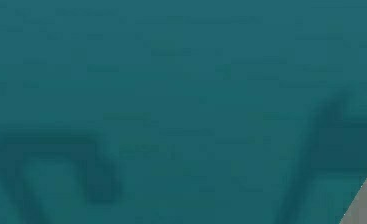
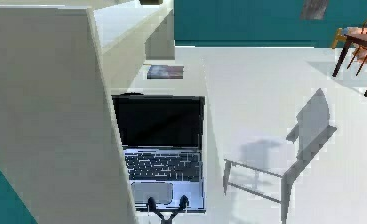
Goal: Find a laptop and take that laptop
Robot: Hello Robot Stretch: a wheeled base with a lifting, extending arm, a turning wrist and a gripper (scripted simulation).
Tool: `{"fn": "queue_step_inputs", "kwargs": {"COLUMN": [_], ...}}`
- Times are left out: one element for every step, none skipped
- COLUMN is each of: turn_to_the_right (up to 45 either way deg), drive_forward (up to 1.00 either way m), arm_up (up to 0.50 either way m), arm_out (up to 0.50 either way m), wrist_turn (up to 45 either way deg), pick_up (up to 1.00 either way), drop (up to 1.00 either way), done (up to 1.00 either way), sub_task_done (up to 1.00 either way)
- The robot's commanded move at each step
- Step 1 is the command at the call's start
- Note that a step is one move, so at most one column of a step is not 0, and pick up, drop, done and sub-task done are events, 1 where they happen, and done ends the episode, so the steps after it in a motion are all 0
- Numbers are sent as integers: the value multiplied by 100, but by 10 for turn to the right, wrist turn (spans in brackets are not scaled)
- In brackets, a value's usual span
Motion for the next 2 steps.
{"fn": "queue_step_inputs", "kwargs": {"turn_to_the_right": [0, 0], "drive_forward": [0, 0], "arm_up": [10, 0], "arm_out": [0, 0], "wrist_turn": [0, 0], "pick_up": [0, 0], "drop": [0, 0], "done": [0, 100], "sub_task_done": [0, 0]}}
